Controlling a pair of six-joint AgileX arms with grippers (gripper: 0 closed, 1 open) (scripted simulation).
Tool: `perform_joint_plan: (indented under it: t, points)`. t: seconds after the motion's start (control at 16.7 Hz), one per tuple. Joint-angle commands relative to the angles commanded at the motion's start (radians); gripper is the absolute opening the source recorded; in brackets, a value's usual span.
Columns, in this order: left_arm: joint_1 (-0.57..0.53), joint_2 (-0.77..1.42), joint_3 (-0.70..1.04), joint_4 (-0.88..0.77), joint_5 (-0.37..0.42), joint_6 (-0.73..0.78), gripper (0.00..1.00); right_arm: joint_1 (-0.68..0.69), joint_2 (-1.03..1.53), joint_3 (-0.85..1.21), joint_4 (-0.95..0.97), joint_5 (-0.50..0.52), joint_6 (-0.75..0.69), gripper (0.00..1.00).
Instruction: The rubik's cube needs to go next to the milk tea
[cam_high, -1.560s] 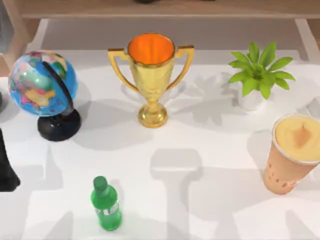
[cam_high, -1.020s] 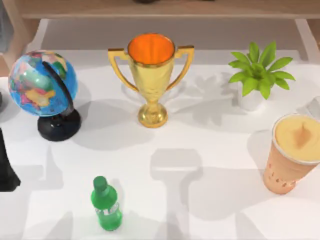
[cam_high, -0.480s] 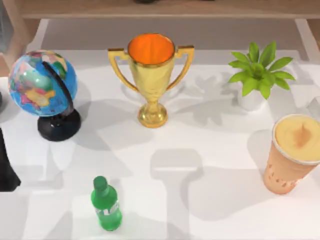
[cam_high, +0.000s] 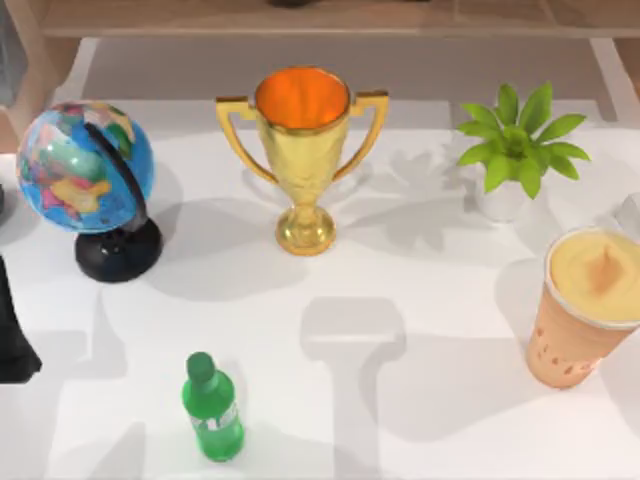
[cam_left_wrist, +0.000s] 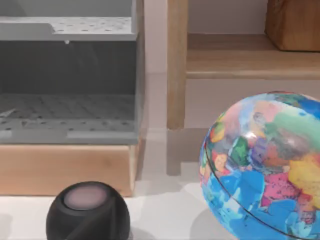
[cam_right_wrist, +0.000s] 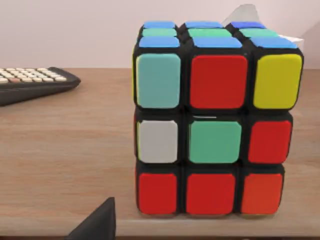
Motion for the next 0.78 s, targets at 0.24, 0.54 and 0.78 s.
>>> perform_joint_plan:
  t: [0.24, 0.54, 0.78]
  points:
    - [0.0, 0.0, 0.0, 0.0, 0.0, 0.0, 1.0, 0.011, 0.042, 0.043, 0.004, 0.012, 0.0, 1.0]
    - [0.0, 0.0, 0.0, 0.0, 0.0, 0.0, 1.0, 0.004, 0.053, 0.056, 0.0, 0.006, 0.001, 1.0]
    - [0.0, 0.0, 0.0, 0.0, 0.0, 0.0, 1.0, -0.018, 0.158, 0.189, -0.025, -0.015, 0.0, 1.0]
